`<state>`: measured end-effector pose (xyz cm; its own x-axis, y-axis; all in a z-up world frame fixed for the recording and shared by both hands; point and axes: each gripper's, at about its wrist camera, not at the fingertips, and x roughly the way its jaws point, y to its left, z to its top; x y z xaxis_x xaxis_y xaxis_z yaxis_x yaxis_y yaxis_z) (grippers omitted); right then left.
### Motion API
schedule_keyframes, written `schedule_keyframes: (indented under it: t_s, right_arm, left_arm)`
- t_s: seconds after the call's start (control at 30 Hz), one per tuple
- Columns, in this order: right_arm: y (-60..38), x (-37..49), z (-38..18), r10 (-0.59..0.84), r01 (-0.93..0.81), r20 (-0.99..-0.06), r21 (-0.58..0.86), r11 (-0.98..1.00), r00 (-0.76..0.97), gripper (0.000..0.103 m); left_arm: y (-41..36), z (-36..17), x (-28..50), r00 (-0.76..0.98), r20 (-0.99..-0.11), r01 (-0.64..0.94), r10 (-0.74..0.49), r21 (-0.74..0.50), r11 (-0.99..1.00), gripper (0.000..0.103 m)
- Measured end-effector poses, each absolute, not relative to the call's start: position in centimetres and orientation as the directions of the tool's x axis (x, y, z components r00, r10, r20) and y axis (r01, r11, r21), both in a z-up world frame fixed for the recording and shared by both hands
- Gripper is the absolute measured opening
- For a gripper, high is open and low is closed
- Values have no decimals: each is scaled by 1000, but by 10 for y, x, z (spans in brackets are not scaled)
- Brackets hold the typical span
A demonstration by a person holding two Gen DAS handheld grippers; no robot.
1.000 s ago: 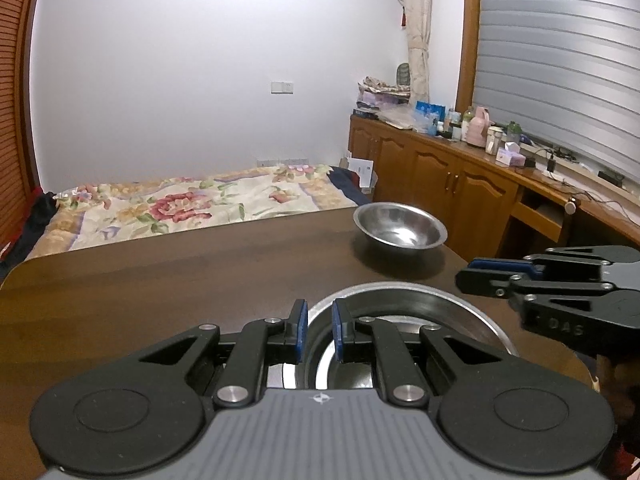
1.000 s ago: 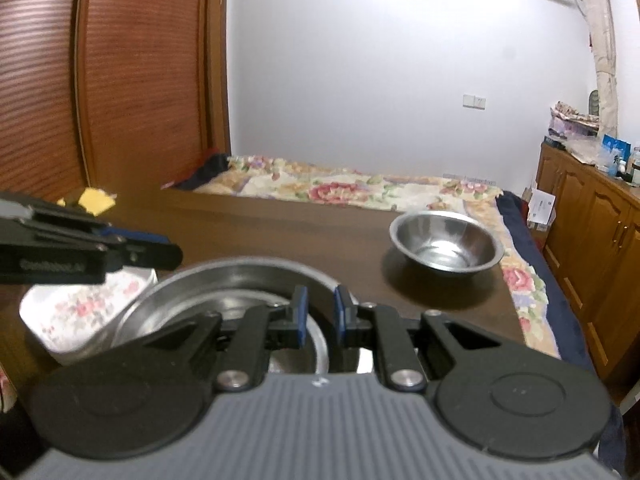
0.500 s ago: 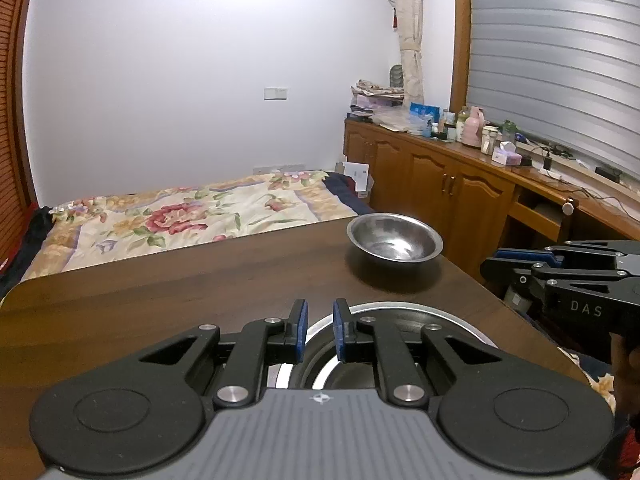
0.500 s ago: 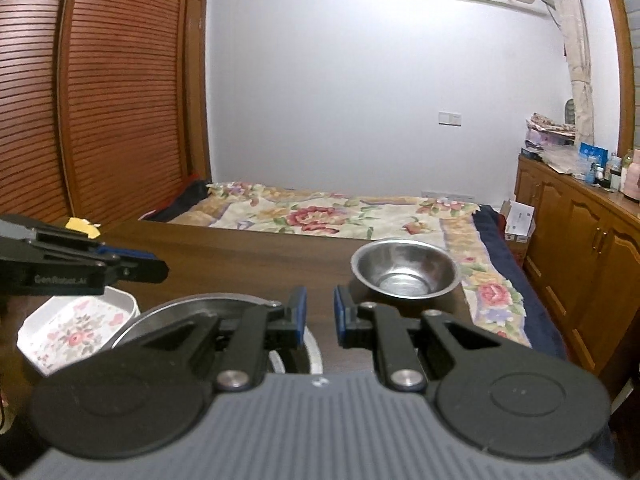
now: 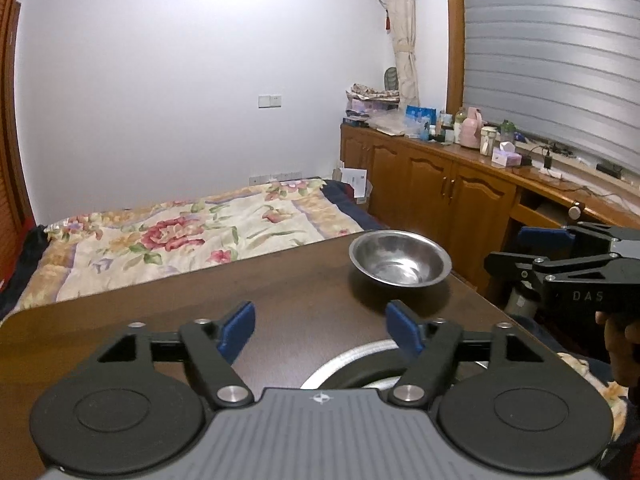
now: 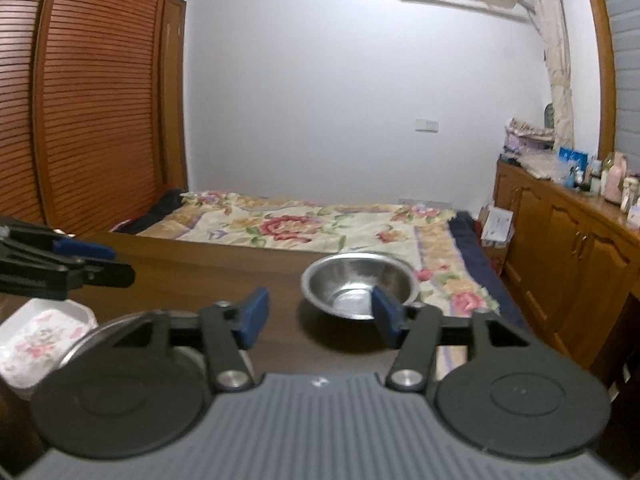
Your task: Organize plates and bowls
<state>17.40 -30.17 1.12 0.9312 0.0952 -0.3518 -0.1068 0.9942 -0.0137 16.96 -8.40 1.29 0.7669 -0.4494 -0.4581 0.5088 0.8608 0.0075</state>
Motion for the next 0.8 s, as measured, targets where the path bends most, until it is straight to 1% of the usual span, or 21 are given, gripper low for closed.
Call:
schedule_keyframes:
  t_s: [0.07, 0.27, 0.4, 0.47, 0.6, 0.8]
  right_arm:
    - [-308, 182, 10, 87, -96, -347, -8, 995, 934, 72]
    - [-321, 207, 1, 82, -89, -363, -3, 996, 928, 73]
    - [-332, 225, -8, 85, -83, -393, 21, 996, 916, 72]
    - [-335, 230, -12, 87, -79, -406, 38, 996, 910, 72]
    - [-343, 244, -21, 88, -67, -430, 63, 996, 899, 71]
    - [-356, 261, -31, 108, -54, -468, 128, 990, 877, 66]
  left_arm:
    - [-89, 15, 178, 769, -459, 508, -444, 17, 861, 78]
    - [-107, 24, 207, 745, -479, 539, -465, 20, 842, 78]
    - [-120, 22, 225, 716, -511, 563, -476, 20, 826, 77]
    - [-128, 20, 234, 702, -527, 575, -480, 20, 818, 73]
    - [-140, 10, 252, 665, -566, 593, -487, 3, 805, 69]
    - [-158, -1, 281, 616, -611, 610, -497, -29, 792, 63]
